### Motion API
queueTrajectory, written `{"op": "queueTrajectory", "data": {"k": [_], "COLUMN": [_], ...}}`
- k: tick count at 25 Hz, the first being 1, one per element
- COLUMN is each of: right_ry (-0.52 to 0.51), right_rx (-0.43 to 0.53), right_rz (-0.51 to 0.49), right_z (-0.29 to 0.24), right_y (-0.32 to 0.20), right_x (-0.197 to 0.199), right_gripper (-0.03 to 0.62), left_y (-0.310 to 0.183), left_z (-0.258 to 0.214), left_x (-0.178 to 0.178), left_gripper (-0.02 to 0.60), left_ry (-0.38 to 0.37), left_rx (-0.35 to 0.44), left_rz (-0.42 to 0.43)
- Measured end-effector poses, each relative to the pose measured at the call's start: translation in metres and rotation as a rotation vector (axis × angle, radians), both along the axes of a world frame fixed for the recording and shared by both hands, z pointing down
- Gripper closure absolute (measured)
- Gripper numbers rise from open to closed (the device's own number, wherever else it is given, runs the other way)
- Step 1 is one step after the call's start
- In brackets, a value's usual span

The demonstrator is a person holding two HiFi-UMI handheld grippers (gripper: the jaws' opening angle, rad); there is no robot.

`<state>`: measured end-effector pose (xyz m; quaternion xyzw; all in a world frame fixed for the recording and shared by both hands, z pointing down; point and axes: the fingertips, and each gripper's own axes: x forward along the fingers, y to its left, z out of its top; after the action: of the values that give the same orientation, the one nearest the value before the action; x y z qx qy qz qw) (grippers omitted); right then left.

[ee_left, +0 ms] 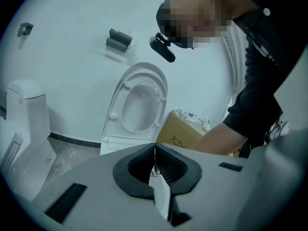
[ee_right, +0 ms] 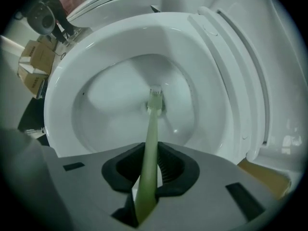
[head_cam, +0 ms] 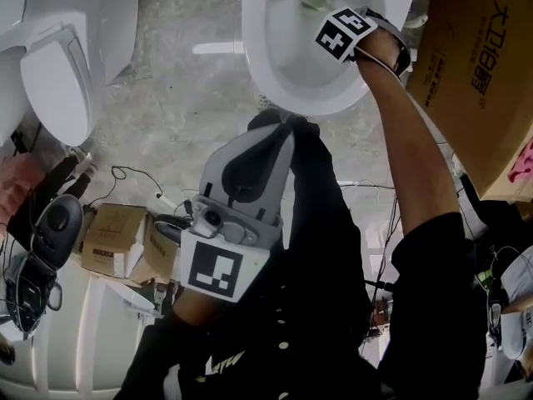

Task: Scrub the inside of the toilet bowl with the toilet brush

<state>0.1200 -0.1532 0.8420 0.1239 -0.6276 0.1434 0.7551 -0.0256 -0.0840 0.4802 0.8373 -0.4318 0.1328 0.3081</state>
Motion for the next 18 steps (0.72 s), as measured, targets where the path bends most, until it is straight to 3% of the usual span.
{"op": "queueTrajectory", "data": {"k": [6,18], "right_ry": [0.049,0.123], "right_rx": [0.021,-0.015], "right_rz": [-0.118,-0.173], "right_z": [-0.002,-0.001], "right_y": [-0.015,-0.008], "right_x": [0.017,0.033], "right_gripper": [0.508,0.511], "left_y": [0.0,0.0], "left_z": [0.002,0.002], "left_x": [-0.002,-0.002], "left_gripper": [0.552,0.554], "left_ry": [-0.005,-0.007], "left_rx": [0.0,0.001], "left_rz": [-0.004,-0.006]}}
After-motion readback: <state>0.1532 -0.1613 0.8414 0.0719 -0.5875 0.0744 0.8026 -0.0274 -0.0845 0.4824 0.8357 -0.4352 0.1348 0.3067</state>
